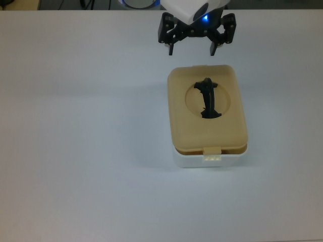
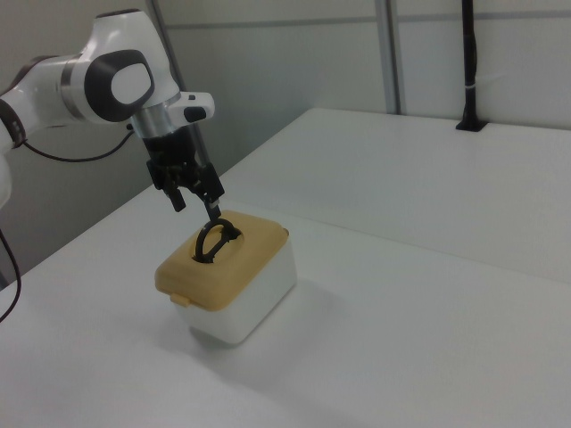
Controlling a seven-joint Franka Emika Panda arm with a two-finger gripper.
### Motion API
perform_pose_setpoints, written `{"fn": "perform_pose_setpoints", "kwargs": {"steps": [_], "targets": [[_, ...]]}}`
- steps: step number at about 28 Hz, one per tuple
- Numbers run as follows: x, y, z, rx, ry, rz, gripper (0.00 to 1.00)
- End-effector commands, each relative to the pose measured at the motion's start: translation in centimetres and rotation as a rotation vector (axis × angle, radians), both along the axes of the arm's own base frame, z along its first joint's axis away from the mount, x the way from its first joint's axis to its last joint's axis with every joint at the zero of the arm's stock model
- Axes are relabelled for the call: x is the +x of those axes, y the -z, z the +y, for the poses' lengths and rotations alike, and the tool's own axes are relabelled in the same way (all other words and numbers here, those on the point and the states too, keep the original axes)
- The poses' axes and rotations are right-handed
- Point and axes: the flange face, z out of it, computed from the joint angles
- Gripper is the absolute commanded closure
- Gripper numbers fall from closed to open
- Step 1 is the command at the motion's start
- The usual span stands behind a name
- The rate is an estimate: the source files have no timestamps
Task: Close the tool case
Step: 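Open the gripper, release the handle, and raise the gripper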
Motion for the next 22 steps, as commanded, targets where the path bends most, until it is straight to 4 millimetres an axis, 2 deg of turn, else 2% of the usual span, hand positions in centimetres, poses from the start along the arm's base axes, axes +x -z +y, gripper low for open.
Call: {"fn": "perform_pose_setpoints", "kwargs": {"steps": [1, 4, 11, 22], "targets": [[0.0, 0.6, -2.2, -0.02, 0.006, 0.026, 0.0], [0.2, 0.7, -3.3, -0.021, 0.022, 0.029, 0.0], [1.0, 0.6, -7.1, -0.021, 0.082, 0.028, 0.0], [1.6, 0.6, -11.5, -0.018, 0.108, 0.032, 0.0]]}}
